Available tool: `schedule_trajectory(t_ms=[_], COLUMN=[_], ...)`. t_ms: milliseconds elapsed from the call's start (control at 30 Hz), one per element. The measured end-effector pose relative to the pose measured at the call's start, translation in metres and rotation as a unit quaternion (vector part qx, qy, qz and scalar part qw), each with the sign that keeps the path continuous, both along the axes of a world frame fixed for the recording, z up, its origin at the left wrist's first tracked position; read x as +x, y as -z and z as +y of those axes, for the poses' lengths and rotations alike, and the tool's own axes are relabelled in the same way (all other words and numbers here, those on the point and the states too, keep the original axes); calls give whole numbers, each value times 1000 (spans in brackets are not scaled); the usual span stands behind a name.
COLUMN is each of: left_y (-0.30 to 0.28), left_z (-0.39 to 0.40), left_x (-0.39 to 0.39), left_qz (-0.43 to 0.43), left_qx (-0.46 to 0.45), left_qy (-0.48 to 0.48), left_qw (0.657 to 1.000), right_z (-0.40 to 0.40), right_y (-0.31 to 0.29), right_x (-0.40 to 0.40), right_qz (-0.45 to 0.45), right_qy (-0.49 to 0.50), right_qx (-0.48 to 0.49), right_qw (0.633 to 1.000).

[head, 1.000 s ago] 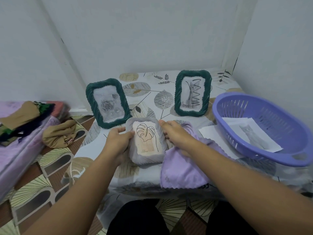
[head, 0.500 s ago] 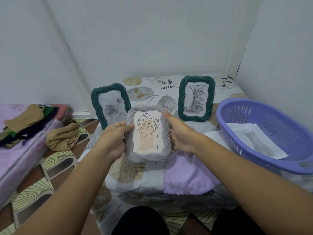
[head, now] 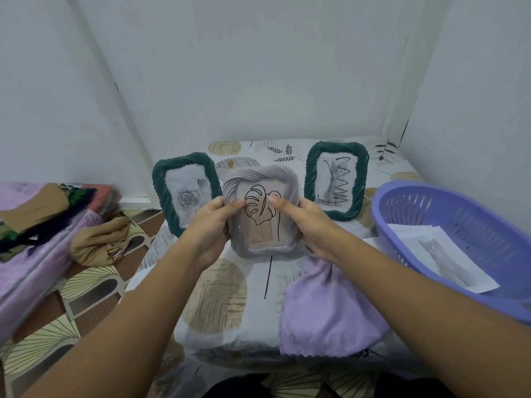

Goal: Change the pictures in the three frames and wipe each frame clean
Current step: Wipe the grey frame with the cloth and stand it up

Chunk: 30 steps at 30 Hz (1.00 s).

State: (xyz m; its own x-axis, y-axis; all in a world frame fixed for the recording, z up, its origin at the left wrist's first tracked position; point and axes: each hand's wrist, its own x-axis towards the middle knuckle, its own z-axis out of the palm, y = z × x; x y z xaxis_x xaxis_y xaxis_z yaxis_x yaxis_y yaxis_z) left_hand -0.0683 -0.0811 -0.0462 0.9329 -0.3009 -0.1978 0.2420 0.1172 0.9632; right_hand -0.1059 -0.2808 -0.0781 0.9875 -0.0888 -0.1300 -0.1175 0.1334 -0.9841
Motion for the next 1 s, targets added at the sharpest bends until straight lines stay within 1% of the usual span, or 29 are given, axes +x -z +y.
schedule_trajectory(t_ms=[167, 300, 467, 600, 733, 900, 1000], left_y=[14, 14, 15, 20, 23, 25, 28], left_z=[-17, -27, -37, -43, -48, -54, -53], left_x=[38, 61, 85, 97, 102, 103, 103], left_qz=[-17, -24, -17, -15, -27, -45, -53], left_qx=[0, 7, 3, 8, 23, 79, 102], left_qy=[-5, -19, -28, -57, -77, -94, -104], left_qw=[1000, 1000, 999, 998, 996, 991, 988], right_z=[-10, -15, -14, -11, -12, -12, -9], right_y=[1, -1, 2, 4, 2, 8, 11], right_x=[36, 61, 80, 91, 98, 100, 96], right_qz=[11, 4, -4, 1, 4, 15, 20], right_qy=[39, 41, 49, 52, 53, 64, 67], right_qx=[24, 31, 67, 81, 85, 95, 84], right_qw=[999, 999, 997, 995, 995, 993, 994])
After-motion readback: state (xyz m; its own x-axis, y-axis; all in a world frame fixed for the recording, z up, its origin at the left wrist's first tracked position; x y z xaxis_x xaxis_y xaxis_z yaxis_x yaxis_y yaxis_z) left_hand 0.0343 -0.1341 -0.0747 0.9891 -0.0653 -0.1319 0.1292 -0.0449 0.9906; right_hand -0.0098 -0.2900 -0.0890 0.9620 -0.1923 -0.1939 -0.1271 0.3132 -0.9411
